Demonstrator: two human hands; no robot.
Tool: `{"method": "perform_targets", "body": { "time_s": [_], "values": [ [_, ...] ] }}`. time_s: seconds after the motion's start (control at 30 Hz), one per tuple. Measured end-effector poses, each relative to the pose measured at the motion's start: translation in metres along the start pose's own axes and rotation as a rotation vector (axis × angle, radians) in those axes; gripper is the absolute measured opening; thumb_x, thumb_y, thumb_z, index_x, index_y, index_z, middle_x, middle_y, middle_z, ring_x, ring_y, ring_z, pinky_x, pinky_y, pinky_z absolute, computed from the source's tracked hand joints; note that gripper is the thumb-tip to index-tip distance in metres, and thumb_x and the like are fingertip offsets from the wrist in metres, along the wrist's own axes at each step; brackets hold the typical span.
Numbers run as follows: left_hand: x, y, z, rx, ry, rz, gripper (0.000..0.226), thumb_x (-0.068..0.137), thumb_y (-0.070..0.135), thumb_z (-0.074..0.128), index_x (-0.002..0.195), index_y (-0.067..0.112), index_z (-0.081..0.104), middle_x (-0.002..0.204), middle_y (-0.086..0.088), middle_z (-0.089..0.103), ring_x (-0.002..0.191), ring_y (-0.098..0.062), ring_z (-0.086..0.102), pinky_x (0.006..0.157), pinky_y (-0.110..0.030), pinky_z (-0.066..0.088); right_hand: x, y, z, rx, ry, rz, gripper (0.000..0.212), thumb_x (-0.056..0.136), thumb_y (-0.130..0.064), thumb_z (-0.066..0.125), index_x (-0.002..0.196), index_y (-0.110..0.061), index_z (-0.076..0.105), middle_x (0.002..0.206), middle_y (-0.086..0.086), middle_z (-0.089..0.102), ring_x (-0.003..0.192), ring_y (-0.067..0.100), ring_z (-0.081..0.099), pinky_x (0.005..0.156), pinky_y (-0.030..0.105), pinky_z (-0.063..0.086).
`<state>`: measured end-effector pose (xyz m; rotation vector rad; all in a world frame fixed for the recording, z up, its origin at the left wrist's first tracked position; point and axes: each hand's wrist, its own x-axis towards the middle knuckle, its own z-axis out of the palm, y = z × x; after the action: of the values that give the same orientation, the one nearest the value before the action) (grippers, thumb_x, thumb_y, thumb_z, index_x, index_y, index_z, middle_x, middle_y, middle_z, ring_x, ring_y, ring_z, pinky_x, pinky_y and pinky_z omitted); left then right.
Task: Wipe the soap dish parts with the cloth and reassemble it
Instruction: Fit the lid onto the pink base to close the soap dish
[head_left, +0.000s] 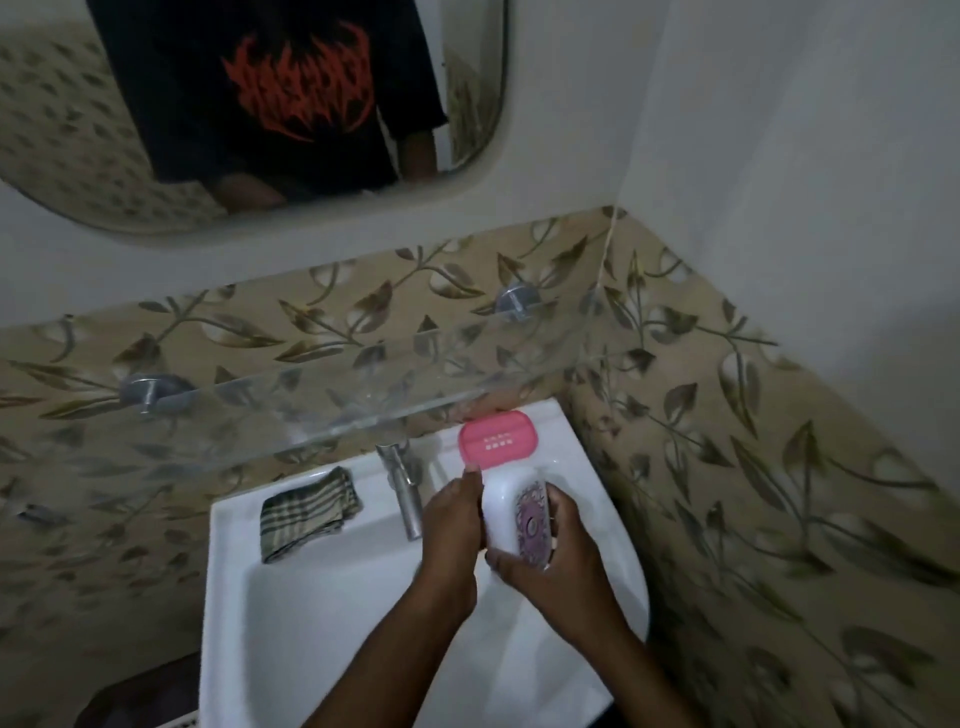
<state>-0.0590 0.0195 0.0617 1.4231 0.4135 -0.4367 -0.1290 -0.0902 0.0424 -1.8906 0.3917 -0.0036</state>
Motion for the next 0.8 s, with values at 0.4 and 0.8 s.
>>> {"method": "perform_targets", "body": {
  "time_s": [0.4, 0.8],
  "values": [
    [0.14, -0.013, 0.023, 0.995, 0.111, 0.364, 0.062, 0.059, 0.038, 0.085, 0.113, 0.013, 0.066, 0.109, -0.007, 0.07, 0.097, -0.023, 0.067, 0.084, -0.035, 0.056, 0.035, 0.04, -0.048, 0.193, 0.174, 0.124, 0.091, 0.051, -0.055, 0.084, 0.132, -0.044, 0.044, 0.131, -0.016, 0.056, 0.119, 0.009, 0.057, 0.096, 0.046, 0.052],
    [0.164, -0.036, 0.013, 1.265, 0.077, 0.527, 0.086, 0.045, 0.071, 0.071, 0.107, 0.015, 0.051, 0.107, -0.008, 0.052, 0.104, -0.025, 0.053, 0.08, -0.034, 0.05, 0.041, 0.036, -0.064, 0.214, 0.179, 0.084, 0.092, 0.05, -0.044, 0.084, 0.133, -0.026, 0.049, 0.126, -0.008, 0.059, 0.113, 0.009, 0.06, 0.089, 0.034, 0.056]
  ]
}}
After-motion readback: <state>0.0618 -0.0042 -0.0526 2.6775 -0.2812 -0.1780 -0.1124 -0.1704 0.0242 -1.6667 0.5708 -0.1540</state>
